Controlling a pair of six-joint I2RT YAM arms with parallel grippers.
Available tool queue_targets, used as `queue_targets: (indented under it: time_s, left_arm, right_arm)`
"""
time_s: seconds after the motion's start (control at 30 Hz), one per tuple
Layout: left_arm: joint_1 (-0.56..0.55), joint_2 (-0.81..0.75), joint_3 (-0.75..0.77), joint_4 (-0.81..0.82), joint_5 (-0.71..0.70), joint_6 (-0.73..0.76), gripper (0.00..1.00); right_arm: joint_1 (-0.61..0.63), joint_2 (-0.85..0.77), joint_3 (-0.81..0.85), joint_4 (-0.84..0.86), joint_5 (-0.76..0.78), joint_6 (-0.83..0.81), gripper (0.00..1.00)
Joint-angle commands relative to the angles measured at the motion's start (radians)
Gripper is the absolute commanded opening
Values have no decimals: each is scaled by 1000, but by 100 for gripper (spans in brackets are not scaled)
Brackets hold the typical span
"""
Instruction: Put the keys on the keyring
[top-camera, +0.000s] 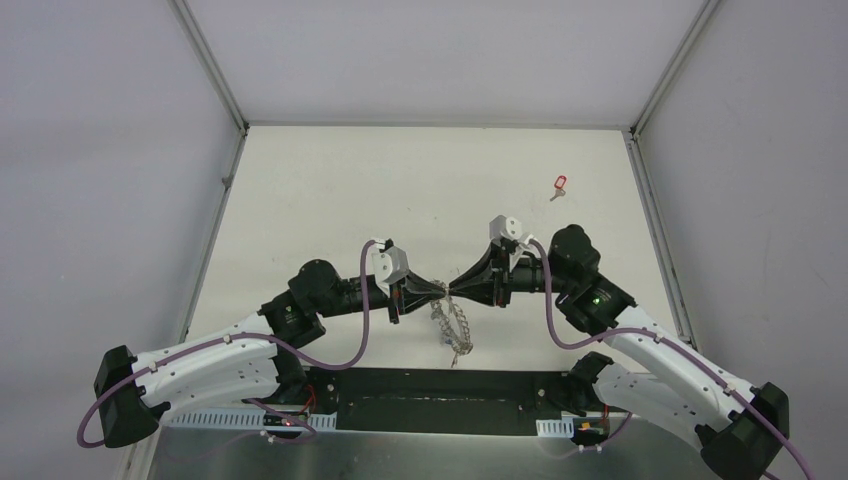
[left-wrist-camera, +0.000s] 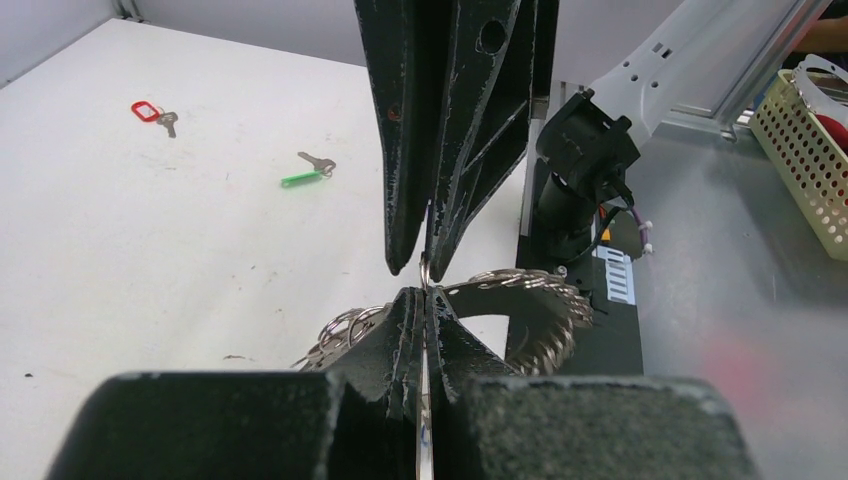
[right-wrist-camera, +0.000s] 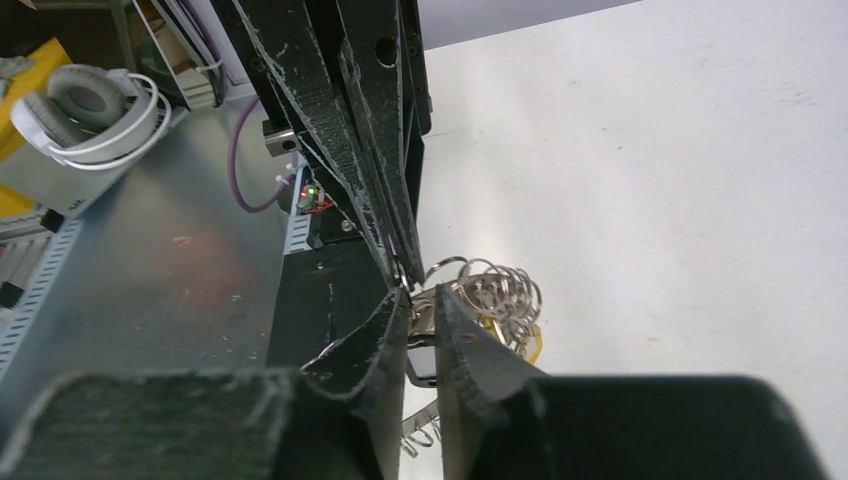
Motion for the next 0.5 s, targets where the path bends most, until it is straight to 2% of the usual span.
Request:
queue_targets:
  time_s: [0.0, 0.1, 0.2, 0.4, 0.47]
  left_arm:
    - [-9, -16, 13, 106, 22, -17, 0]
    - [-9, -18, 14, 103, 22, -15, 0]
    - [-9, -19, 16, 103, 23, -14, 0]
    - [-9, -16, 18, 108, 30, -13, 0]
    - [-9, -18, 18, 110, 29, -13, 0]
  right_arm:
    - [-10, -4, 0, 81, -39, 35, 12]
    - [-12, 6, 9, 89, -61, 42, 5]
    - [-14, 25, 15, 91, -84, 43, 4]
    - [-14, 47, 16, 99, -97, 42, 19]
    - [-13, 49, 16, 103, -98, 41, 20]
